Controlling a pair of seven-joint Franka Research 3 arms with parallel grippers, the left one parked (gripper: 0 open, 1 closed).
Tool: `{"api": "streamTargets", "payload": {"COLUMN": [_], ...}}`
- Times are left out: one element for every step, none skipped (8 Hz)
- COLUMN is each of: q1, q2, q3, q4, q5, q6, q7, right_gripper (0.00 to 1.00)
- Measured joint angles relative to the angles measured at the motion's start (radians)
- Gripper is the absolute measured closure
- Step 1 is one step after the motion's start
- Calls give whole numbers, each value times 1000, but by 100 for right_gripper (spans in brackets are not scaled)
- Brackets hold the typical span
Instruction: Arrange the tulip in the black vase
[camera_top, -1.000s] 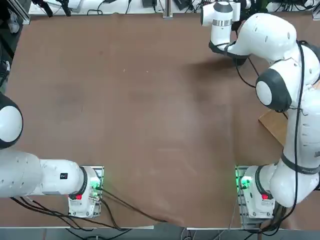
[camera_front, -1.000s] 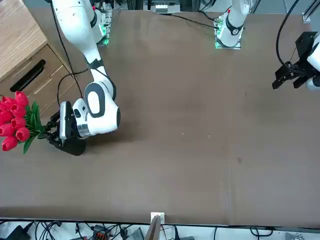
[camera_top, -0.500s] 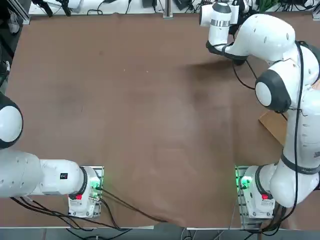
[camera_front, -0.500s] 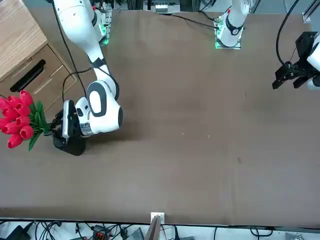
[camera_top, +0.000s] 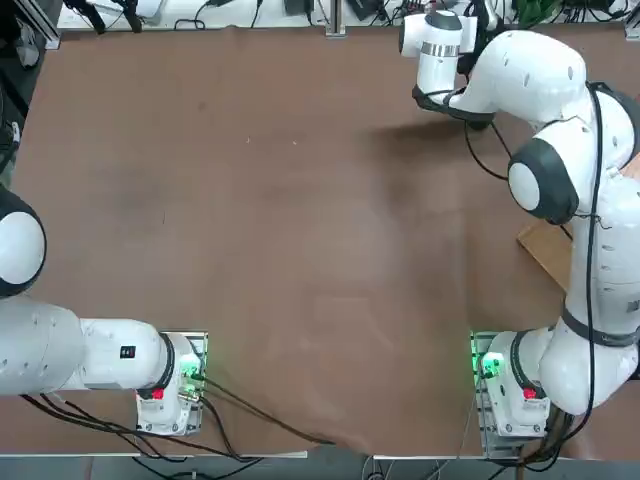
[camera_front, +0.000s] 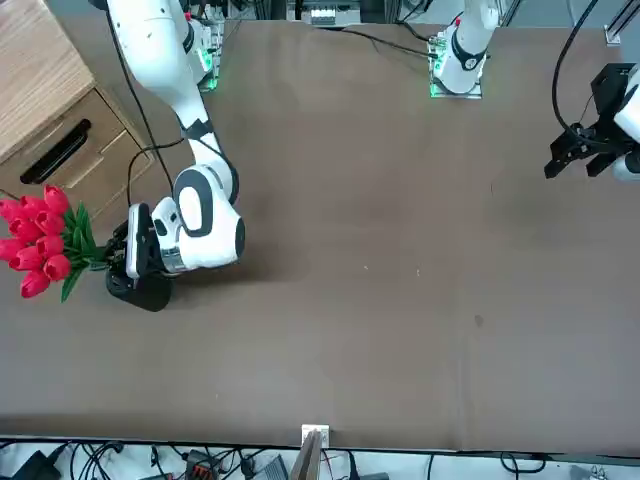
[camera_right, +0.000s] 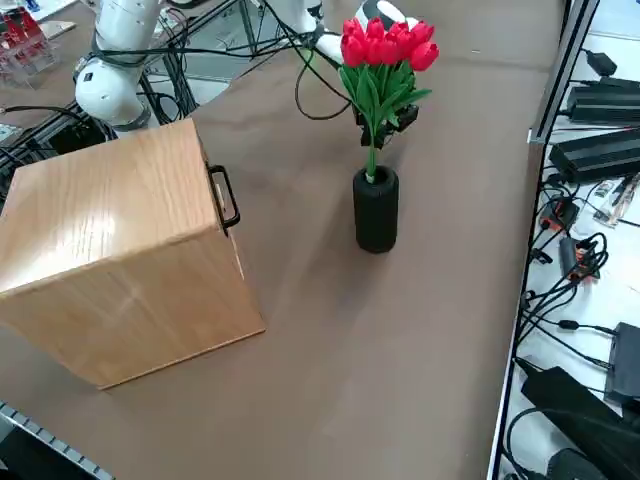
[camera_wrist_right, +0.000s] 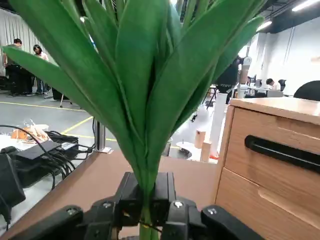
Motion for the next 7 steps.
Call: {"api": "streamTargets", "payload": {"q1": [-2,-4,-6,-8,-9,-11,-12], "q2": [15,25,31,36,40,42,43], "q3": [-1,-1,-1,-1,-1,-2,-2], "q4": [0,0,1,1,1,1,1], "q5": [0,-1,-1,-1,-1,-2,-4], "q6": [0,1,5,7,8,10,12], "q7": [0,0,0,0,0,0,0], "right_gripper": [88,88,88,88,88,87,75]}}
